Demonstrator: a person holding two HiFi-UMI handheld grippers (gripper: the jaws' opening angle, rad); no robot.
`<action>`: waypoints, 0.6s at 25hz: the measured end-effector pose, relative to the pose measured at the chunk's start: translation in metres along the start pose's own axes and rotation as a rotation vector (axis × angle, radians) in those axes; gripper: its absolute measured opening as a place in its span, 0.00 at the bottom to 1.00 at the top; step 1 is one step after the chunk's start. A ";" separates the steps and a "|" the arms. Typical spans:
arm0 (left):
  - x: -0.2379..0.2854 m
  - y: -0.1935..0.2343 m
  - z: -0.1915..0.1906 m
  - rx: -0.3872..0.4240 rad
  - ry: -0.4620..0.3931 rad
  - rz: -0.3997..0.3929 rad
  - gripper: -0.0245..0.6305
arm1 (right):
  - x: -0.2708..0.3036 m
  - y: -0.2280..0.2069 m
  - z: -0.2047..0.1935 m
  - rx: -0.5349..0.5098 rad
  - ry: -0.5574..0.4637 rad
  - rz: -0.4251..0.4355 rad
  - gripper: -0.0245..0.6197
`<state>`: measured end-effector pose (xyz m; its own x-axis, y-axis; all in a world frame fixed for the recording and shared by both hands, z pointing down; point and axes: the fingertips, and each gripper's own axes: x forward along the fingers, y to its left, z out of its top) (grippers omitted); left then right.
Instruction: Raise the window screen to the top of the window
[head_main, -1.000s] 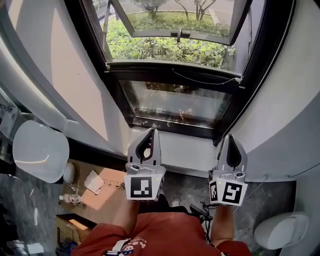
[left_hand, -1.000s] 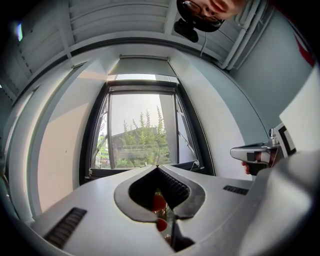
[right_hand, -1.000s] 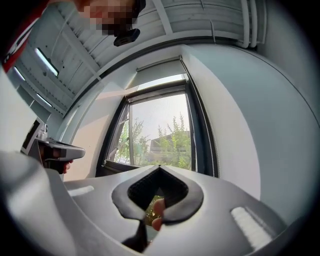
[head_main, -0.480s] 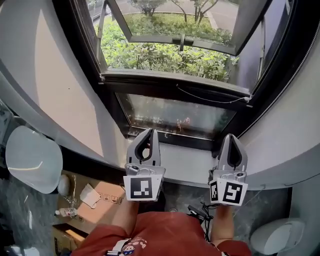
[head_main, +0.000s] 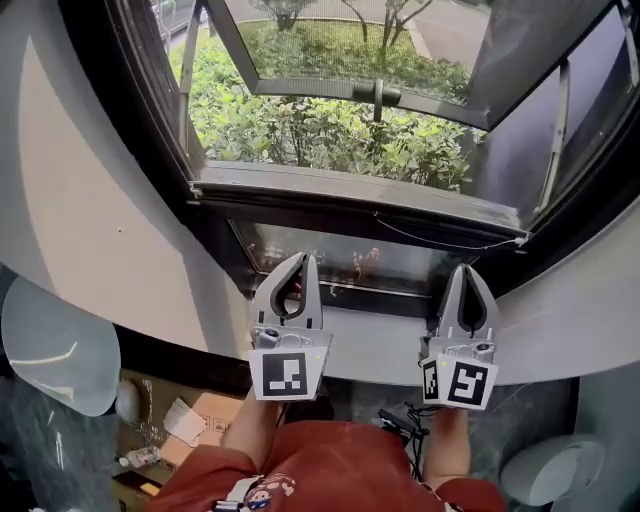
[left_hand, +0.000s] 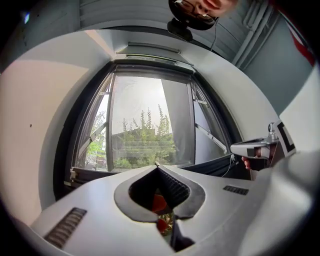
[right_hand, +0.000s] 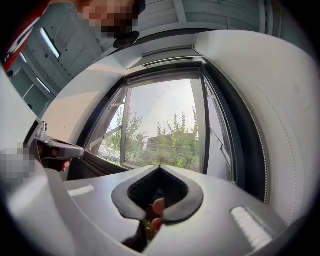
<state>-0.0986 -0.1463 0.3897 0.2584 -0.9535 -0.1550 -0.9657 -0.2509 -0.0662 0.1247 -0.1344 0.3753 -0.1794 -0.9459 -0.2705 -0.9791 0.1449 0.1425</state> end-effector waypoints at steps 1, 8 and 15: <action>0.007 0.004 0.000 -0.006 -0.002 -0.006 0.04 | 0.007 0.001 0.000 -0.005 0.003 -0.006 0.05; 0.043 0.022 -0.001 -0.002 -0.013 -0.035 0.04 | 0.038 0.003 -0.001 -0.028 0.002 -0.039 0.05; 0.064 0.011 -0.003 0.038 -0.004 -0.040 0.04 | 0.054 -0.014 -0.009 -0.013 0.002 -0.030 0.05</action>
<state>-0.0927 -0.2104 0.3815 0.2966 -0.9422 -0.1555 -0.9531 -0.2819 -0.1101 0.1296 -0.1901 0.3676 -0.1496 -0.9502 -0.2733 -0.9828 0.1127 0.1462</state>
